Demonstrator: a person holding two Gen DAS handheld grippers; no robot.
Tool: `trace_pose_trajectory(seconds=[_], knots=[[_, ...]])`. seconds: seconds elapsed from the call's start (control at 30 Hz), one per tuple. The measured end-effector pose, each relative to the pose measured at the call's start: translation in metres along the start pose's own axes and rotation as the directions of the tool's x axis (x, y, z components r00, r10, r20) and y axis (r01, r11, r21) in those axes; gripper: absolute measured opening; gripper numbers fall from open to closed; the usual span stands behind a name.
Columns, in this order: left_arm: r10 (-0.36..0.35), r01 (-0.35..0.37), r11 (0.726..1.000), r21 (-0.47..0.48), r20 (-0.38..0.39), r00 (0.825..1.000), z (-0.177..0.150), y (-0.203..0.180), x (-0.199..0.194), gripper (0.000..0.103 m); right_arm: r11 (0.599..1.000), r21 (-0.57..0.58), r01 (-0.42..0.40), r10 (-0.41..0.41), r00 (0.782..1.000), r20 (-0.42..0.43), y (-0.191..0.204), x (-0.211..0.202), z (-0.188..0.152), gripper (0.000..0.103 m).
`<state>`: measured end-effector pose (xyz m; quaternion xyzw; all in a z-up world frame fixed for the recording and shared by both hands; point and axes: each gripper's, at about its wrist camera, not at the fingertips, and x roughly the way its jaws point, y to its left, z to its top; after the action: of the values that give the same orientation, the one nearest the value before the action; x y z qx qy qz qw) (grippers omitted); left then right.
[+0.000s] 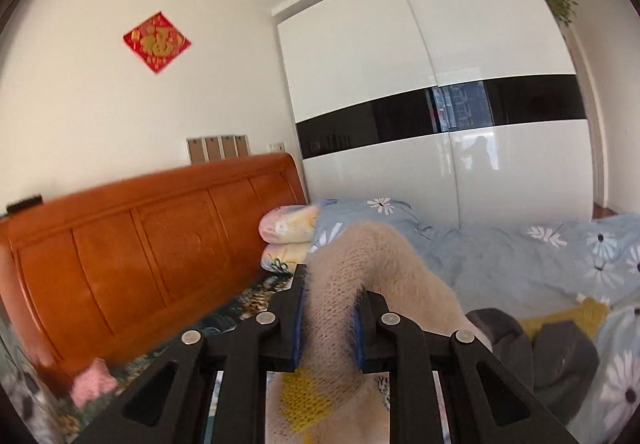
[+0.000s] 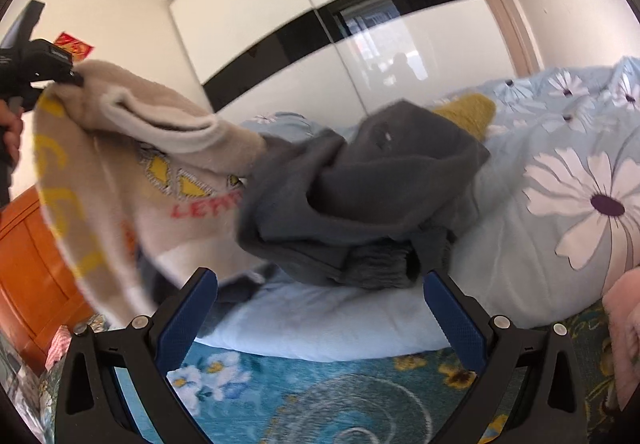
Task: Fold clothes
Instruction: 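Lift the beige sweater off the pile with both tools and carry it toward the open blanket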
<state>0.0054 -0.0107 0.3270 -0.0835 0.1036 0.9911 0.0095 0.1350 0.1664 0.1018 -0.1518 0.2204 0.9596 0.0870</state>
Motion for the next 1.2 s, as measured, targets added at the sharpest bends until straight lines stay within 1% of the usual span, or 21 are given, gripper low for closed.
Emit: trace_pose_trajectory(seconds=[0.07,0.17,0.27,0.33,0.4,0.47,0.53,0.6,0.77,0.9,0.97,1.1,1.2], knots=[[-0.017,0.018,1.0,0.015,-0.01,1.0,-0.004,0.017,-0.034,0.02,0.998,-0.018,-0.066,0.067,0.997,0.028,0.017,-0.015,0.004,0.103],[-0.05,0.051,0.999,0.01,-0.032,0.998,-0.021,0.046,-0.075,0.02,0.983,-0.051,-0.174,0.177,0.982,0.061,0.042,-0.041,0.008,0.103],[-0.072,0.072,0.997,-0.017,-0.045,0.996,-0.038,0.064,-0.11,0.02,0.971,-0.103,-0.218,0.223,0.974,0.038,0.059,-0.068,-0.002,0.103],[-0.087,0.086,0.996,-0.036,-0.049,0.995,-0.044,0.07,-0.132,0.02,0.963,-0.157,-0.219,0.22,0.975,-0.01,0.066,-0.082,-0.015,0.103],[-0.104,0.101,0.993,-0.055,-0.053,0.993,-0.049,0.073,-0.152,0.02,0.951,-0.224,-0.212,0.196,0.976,-0.092,0.07,-0.096,-0.032,0.103],[-0.12,0.116,0.991,-0.068,-0.056,0.991,-0.052,0.075,-0.173,0.02,0.935,-0.275,-0.225,0.181,0.967,-0.177,0.072,-0.11,-0.048,0.103],[-0.126,0.123,0.991,-0.049,-0.048,0.991,-0.053,0.066,-0.205,0.02,0.922,-0.314,-0.226,0.158,0.961,-0.228,0.069,-0.125,-0.056,0.103],[-0.129,0.128,0.991,-0.026,-0.042,0.991,-0.051,0.06,-0.229,0.02,0.909,-0.341,-0.24,0.16,0.956,-0.247,0.066,-0.144,-0.057,0.103],[-0.152,0.153,0.988,0.013,-0.031,0.988,-0.044,0.044,-0.276,0.019,0.891,-0.383,-0.245,0.169,0.96,-0.221,0.061,-0.189,-0.046,0.103],[-0.175,0.174,0.983,0.066,0.016,0.984,-0.035,0.03,-0.318,0.02,0.9,-0.368,-0.232,0.169,0.966,-0.196,0.055,-0.217,-0.034,0.103],[-0.192,0.188,0.978,0.087,0.04,0.981,-0.028,0.024,-0.339,0.02,0.905,-0.353,-0.237,0.188,0.968,-0.168,0.052,-0.233,-0.028,0.103],[-0.261,0.253,0.963,0.093,0.088,0.961,-0.013,0.012,-0.378,0.019,0.91,-0.337,-0.242,0.21,0.969,-0.129,0.042,-0.26,-0.021,0.103],[-0.322,0.312,0.945,0.094,0.121,0.939,-0.006,0.008,-0.4,0.02,0.917,-0.32,-0.238,0.213,0.971,-0.112,0.027,-0.277,-0.012,0.103]])
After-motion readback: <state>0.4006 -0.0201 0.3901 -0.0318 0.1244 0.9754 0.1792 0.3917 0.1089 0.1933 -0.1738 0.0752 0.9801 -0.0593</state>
